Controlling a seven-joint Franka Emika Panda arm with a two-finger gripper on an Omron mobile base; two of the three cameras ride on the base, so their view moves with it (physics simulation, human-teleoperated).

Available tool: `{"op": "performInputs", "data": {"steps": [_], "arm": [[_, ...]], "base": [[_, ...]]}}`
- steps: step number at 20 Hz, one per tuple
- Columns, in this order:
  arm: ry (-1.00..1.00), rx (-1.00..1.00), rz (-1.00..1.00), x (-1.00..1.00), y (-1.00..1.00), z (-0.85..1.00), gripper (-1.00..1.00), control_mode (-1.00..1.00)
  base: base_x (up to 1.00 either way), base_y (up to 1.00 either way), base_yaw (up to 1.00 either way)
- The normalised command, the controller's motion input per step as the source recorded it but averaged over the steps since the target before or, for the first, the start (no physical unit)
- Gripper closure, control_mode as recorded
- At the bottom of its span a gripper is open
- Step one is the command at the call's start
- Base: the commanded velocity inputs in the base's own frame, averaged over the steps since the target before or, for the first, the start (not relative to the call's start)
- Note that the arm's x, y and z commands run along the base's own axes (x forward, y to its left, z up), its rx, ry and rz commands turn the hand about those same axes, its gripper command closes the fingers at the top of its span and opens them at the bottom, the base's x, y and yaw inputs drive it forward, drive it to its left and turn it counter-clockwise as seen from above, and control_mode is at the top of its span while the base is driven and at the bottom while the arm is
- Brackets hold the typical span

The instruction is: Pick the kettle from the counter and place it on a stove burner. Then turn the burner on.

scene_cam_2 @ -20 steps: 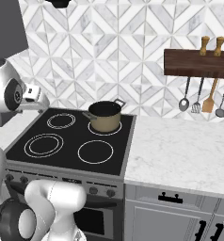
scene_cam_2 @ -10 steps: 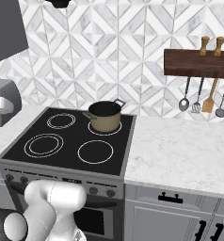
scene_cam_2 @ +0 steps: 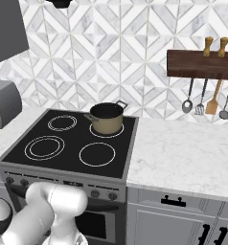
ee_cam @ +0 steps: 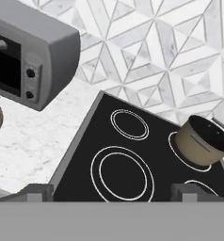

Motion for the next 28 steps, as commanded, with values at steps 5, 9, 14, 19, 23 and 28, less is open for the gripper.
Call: {"op": "performInputs", "data": {"steps": [5, 9, 14, 19, 23, 28], "arm": [[-0.01, -0.03, 0.0, 0.0, 1.0, -0.26, -1.0, -1.0], [0.0, 0.0, 0.0, -0.03, 1.0, -0.57, -1.0, -1.0], [0.0, 0.06, 0.01, 0.0, 1.0, -0.63, -1.0, -1.0], [0.05, 0.0, 0.0, 0.01, 0.31, -0.04, -1.0, -1.0], [0.03, 0.0, 0.0, 0.22, 0.27, -0.14, -1.0, -1.0], [0.03, 0.0, 0.0, 0.16, 0.18, -0.66, -1.0, -1.0]], "base": [[0.0, 0.0, 0.0], [0.0, 0.0, 0.0], [0.0, 0.0, 0.0], [0.0, 0.0, 0.0], [0.0, 0.0, 0.0], [0.0, 0.0, 0.0]]}}
